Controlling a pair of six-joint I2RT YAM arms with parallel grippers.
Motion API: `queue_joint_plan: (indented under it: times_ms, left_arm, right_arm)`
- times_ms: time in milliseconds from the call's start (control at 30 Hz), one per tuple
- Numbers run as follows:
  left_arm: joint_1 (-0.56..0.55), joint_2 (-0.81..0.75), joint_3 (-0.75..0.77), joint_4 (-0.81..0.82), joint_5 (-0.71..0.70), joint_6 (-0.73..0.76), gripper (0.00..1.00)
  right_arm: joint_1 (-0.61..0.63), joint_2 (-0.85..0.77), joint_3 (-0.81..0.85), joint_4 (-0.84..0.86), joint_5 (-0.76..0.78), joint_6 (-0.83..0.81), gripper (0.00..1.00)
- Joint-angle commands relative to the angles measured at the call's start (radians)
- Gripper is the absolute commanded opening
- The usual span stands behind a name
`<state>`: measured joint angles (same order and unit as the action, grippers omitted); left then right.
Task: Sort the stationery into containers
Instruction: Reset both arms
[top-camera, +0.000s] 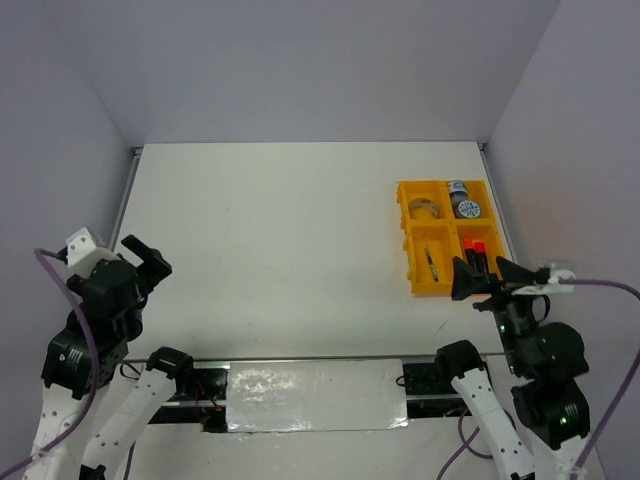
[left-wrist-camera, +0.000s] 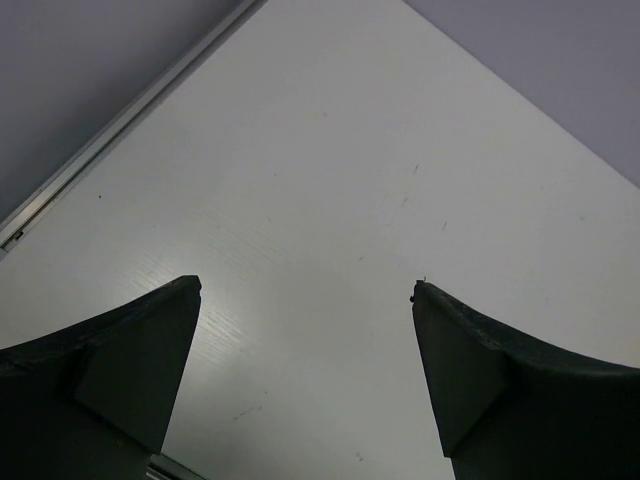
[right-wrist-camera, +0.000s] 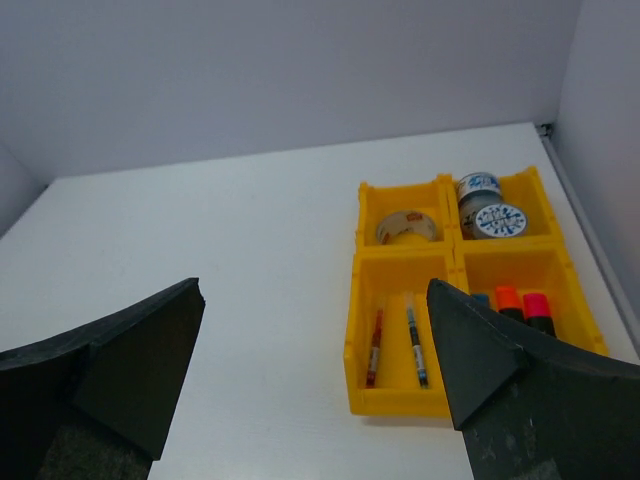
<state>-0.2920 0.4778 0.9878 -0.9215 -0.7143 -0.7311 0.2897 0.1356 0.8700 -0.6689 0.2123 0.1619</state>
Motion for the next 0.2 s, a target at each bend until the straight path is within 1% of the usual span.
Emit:
queue_joint_plan:
  times_ms: [0, 67, 167]
  left_arm:
    - [0.005, -0.051, 0.048, 0.01, 0.021, 0.029, 0.99]
    - [0.005, -0.067, 0.042, 0.019, 0.039, 0.036, 0.99]
    - [0.005, -0.084, 0.019, 0.035, 0.044, 0.039, 0.99]
  right_arm:
    - [0.011, -0.053, 0.064, -0.096, 0.073, -0.013, 1.0]
    - [0.009, -0.082, 0.075, -0.101, 0.075, -0.018, 1.0]
    - [0.009, -0.082, 0.089, -0.115, 0.078, -0.015, 1.0]
